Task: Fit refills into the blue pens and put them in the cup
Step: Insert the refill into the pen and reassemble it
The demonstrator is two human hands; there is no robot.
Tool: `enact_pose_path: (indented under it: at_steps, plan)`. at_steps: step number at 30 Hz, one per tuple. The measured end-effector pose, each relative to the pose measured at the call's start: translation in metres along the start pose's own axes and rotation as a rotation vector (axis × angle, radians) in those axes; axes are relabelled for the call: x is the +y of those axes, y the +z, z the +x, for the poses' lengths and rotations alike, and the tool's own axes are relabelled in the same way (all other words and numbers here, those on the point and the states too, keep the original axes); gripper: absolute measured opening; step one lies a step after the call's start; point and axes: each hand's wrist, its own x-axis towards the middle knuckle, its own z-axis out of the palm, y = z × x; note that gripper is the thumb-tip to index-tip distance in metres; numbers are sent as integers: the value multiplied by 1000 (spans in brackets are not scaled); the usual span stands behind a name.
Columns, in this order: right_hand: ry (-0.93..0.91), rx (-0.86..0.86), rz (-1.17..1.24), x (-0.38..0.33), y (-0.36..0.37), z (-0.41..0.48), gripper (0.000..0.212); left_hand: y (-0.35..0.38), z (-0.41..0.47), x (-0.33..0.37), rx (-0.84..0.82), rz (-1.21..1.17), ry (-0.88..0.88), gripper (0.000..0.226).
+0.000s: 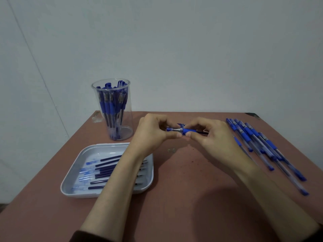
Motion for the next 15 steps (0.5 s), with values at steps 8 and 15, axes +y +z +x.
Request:
enact_pose_path:
  at_steps: [8, 15]
  plan:
    - [23, 29, 299, -10, 6, 5, 23, -2, -2, 9, 99, -191, 73, 41]
    - [270, 159, 841, -15, 6, 6, 10, -2, -2, -2, 256, 57, 65, 36]
